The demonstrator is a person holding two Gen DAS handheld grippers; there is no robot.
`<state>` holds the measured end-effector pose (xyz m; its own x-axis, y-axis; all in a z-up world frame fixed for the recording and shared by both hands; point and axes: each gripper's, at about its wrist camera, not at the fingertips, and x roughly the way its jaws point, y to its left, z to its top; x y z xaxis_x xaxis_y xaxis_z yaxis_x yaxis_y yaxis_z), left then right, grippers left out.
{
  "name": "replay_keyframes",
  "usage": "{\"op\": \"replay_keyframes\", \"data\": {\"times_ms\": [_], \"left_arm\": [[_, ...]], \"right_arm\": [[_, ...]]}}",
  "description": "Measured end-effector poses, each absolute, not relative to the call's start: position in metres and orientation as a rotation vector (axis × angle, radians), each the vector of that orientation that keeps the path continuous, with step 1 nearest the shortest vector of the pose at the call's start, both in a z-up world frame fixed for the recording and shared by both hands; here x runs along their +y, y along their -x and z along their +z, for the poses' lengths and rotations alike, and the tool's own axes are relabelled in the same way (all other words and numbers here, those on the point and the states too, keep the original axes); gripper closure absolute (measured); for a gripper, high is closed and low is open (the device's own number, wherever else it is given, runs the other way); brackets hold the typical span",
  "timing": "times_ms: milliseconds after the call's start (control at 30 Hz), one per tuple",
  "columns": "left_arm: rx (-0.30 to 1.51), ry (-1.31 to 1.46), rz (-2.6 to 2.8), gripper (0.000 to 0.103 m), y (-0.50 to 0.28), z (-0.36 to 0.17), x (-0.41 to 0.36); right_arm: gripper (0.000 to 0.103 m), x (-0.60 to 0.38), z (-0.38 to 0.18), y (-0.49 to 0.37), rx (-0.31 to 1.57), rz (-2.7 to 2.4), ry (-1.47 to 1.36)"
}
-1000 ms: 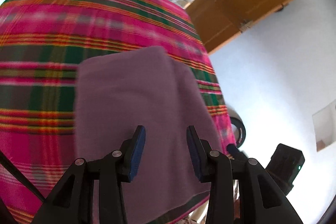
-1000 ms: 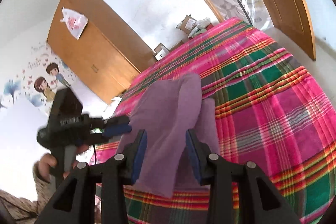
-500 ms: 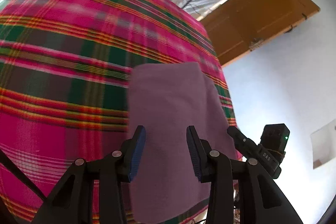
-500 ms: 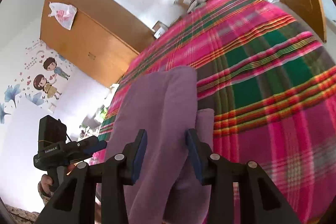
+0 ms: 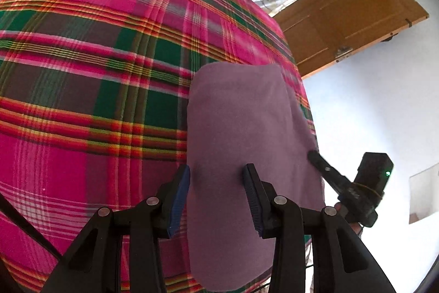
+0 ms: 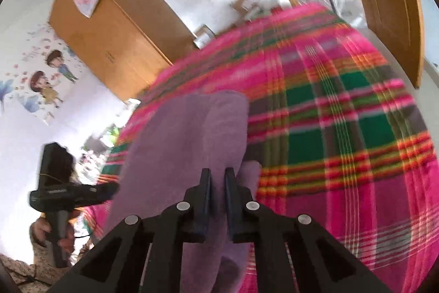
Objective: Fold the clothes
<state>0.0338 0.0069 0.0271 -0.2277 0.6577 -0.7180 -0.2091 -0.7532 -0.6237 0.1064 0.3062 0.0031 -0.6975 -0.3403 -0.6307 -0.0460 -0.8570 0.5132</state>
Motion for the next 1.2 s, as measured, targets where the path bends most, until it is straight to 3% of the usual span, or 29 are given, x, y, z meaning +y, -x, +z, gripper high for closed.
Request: {"op": "replay_keyframes", "data": {"times_ms": [200,367,567,833,1033,1200], "left_arm": [[-0.487,1.465,2.044,0.061,-0.036,0.031,0.011],[-0.384,1.414,2.088,0.061,-0.042,0.034,0.017],[-0.303,1.371,2.116,0.061,-0.046,0.034,0.023],[-0.137,1.257,2.195,0.061,-0.061,0.040,0.031],[0.072,1.094,2.265,0.061,-0.079,0.046,0.045],[0.117,1.040,2.243,0.061,-0.086,0.046,0.044]], "right_arm": [[0.077,0.300,0.007,-0.115,-0.609,-2.760,-1.149],[0.076,0.271,0.031,-0.146,-0.372,-2.848,-0.990],[0.075,0.248,0.005,-0.155,-0.191,-2.854,-1.136],[0.075,0.230,0.015,-0.177,-0.082,-2.879,-1.054],[0.075,0.241,0.005,-0.182,-0.210,-2.894,-1.092],[0.064,0.227,0.010,-0.186,-0.073,-2.904,-1.071]]}}
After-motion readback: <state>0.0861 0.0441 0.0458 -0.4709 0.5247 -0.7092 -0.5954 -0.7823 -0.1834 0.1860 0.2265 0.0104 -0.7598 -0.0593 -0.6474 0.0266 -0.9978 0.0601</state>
